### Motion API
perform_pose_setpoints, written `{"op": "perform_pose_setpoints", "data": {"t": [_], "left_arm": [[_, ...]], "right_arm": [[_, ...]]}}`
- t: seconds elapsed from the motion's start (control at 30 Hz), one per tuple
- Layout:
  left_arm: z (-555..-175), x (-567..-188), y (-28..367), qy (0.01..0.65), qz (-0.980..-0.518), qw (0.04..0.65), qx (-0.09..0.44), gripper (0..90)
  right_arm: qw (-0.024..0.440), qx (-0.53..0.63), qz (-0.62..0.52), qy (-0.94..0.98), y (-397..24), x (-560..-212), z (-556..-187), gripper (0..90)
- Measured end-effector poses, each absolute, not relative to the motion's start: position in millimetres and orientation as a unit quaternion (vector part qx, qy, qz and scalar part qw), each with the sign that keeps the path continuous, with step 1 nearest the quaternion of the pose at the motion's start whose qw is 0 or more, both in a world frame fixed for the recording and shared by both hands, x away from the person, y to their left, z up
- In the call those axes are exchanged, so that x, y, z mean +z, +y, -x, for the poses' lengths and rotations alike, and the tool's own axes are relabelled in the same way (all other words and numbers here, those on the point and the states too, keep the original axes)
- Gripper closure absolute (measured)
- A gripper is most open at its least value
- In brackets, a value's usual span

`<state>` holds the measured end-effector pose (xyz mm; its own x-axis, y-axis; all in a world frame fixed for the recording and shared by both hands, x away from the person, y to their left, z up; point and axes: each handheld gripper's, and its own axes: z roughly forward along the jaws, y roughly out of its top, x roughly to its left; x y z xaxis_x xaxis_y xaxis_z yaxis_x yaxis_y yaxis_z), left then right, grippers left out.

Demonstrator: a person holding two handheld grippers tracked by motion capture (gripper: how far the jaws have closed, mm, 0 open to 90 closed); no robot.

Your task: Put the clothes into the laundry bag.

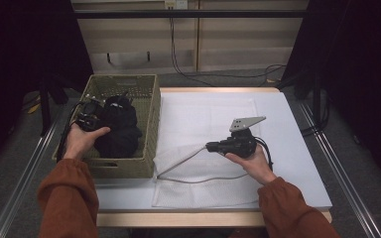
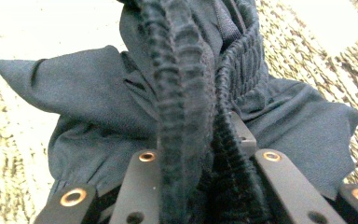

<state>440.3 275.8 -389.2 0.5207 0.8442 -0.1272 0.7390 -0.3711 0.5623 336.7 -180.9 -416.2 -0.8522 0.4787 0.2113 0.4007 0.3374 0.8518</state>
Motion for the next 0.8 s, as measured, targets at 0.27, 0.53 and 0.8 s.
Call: {"op": "perform_pose_setpoints", "data": {"t": [0.27,0.53,0.8], "left_arm": [[-436.7,-386.3,277.3,0.489,-0.807,0.313,0.111,73.3],[-431.8,-383.6,279.6,0.483,-0.802,0.330,0.124,73.3],[-427.8,-378.9,283.1,0.483,-0.790,0.353,0.136,73.3]], "right_arm": [[0.040,0.512,-0.270,0.814,-183.0,-414.9,-337.0,88.5],[0.040,0.513,-0.269,0.814,-183.3,-414.1,-336.3,88.5],[0.039,0.511,-0.270,0.815,-182.9,-414.9,-337.1,88.6]]}}
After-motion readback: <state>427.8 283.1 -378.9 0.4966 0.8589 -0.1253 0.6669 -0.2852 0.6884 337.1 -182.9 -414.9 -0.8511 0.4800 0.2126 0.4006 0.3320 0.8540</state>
